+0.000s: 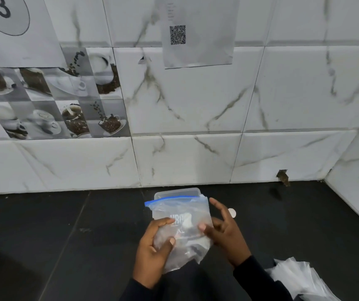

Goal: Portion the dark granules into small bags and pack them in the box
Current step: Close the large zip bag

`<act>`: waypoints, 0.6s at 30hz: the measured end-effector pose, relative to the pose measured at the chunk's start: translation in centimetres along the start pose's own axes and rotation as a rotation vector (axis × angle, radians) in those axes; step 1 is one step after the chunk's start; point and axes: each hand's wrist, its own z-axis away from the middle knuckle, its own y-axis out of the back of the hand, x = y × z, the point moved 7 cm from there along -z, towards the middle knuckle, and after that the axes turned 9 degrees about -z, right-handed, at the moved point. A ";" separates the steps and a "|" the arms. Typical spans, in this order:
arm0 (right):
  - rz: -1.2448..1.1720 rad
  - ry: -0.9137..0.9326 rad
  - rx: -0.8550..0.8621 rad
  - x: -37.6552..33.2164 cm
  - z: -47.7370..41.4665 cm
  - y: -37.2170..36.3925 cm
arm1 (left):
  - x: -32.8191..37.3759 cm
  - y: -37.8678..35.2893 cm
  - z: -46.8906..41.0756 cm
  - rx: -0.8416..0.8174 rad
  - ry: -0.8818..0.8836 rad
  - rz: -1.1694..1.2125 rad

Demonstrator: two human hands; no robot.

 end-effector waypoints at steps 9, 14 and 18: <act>0.245 0.137 -0.012 -0.6 -0.2 0.7 | -0.5 0.9 -1.4 -0.038 0.051 0.078; 0.364 0.189 -0.052 -0.1 -0.3 1.0 | -2.3 1.3 -1.4 -0.019 0.109 -0.049; 0.449 0.164 0.012 0.1 -0.5 0.9 | -2.2 1.7 -1.5 0.055 0.043 -0.229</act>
